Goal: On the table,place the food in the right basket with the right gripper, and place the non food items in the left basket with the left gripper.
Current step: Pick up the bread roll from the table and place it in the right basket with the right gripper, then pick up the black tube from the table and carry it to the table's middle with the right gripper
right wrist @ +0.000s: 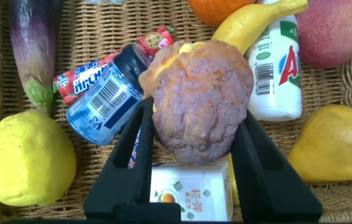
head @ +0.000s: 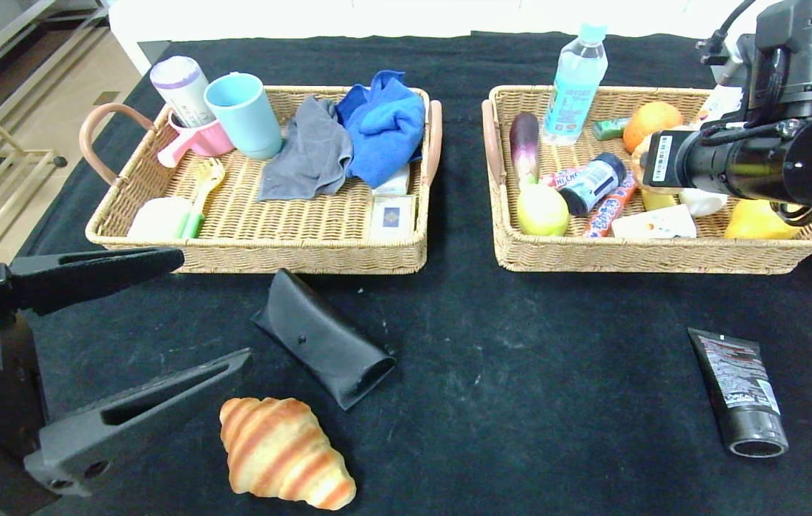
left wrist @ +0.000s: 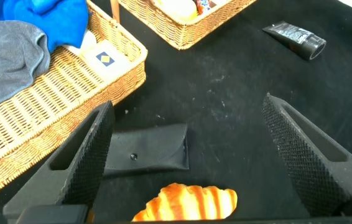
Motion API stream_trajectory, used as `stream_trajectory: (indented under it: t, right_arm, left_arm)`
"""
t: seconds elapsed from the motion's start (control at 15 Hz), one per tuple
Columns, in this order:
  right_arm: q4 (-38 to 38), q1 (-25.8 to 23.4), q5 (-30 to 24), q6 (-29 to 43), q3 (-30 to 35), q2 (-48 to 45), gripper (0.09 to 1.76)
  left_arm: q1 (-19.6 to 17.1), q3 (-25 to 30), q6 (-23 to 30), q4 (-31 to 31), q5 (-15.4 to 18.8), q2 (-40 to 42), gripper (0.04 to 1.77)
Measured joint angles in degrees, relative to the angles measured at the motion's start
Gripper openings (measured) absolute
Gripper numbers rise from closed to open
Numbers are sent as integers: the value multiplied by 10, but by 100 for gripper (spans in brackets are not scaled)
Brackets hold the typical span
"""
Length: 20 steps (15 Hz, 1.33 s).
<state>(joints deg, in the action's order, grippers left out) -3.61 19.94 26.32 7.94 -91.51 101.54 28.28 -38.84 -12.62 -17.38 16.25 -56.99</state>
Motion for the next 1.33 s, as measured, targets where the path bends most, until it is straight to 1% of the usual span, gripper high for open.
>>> stream_trajectory:
  t: [0.2, 0.33, 0.47, 0.8, 1.2, 1.33]
  right_arm:
    - [0, -1, 0, 1, 0, 1, 110]
    - [0, -1, 0, 1, 0, 1, 125]
    - [0, 0, 0, 0, 0, 1, 135]
    - [0, 1, 0, 0, 0, -1, 152]
    - [-8, 1, -1, 0, 2, -13, 162]
    - [-35, 1, -2, -6, 2, -31, 164]
  left_arm:
    - [0, 0, 0, 0, 0, -1, 172]
    - [0, 0, -1, 0, 0, -1, 172]
    - [0, 0, -1, 1, 0, -1, 172]
    - [0, 2, -4, 0, 0, -2, 172]
    - [0, 3, -3, 0, 0, -3, 172]
    - [0, 3, -4, 0, 0, -3, 172]
